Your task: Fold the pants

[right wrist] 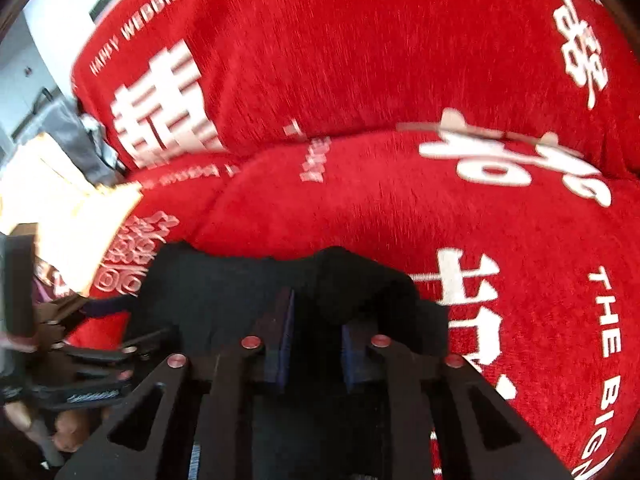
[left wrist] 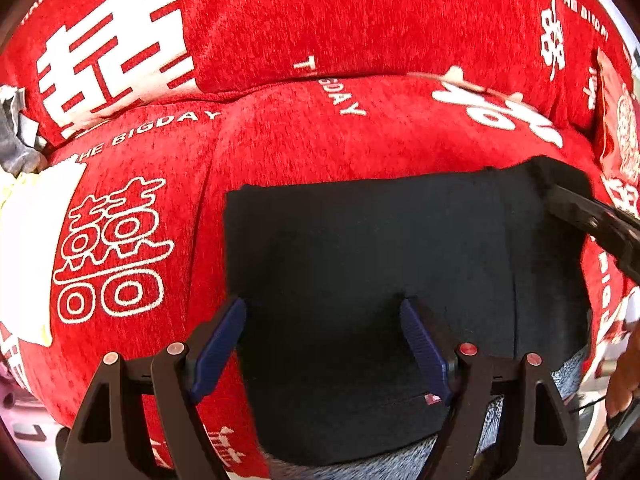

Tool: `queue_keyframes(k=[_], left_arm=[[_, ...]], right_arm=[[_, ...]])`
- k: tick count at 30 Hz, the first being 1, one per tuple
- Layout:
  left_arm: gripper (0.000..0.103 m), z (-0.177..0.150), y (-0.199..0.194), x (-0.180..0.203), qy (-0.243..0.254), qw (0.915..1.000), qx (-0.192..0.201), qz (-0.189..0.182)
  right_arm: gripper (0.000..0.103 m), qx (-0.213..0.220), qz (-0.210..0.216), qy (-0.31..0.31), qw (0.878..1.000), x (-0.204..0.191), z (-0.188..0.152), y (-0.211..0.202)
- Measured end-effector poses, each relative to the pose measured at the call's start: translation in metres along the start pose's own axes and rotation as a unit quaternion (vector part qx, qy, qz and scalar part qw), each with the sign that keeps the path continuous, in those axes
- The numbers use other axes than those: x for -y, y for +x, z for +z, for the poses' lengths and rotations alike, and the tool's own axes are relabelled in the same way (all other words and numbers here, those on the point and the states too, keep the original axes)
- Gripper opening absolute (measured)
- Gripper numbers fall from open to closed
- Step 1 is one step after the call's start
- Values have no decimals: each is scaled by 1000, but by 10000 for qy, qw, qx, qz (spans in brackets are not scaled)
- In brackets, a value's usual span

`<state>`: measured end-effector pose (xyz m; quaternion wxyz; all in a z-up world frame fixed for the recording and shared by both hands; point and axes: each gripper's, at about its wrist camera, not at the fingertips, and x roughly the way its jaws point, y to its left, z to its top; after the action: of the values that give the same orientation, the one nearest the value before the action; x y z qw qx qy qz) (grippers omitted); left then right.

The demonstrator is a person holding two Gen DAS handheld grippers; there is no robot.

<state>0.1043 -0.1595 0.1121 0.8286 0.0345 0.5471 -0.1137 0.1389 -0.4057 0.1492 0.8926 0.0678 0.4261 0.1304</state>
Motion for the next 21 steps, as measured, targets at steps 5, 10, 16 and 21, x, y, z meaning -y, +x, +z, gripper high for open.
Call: queue_keyframes(k=[5, 10, 16, 21], left_arm=[[80, 6, -8, 3, 102, 9999, 132, -10], [84, 3, 27, 2, 71, 9994, -335, -10], [92, 6, 9, -7, 47, 9998, -50, 176], [92, 5, 7, -11, -47, 9996, -34, 258]], right_arm=[[21, 199, -218, 285, 9992, 14, -7, -23], [45, -366, -690, 475, 9958, 35, -17, 25], [70, 63, -1006, 748, 9921, 35, -16, -9], [74, 228, -843, 102, 9961, -12, -43, -39]])
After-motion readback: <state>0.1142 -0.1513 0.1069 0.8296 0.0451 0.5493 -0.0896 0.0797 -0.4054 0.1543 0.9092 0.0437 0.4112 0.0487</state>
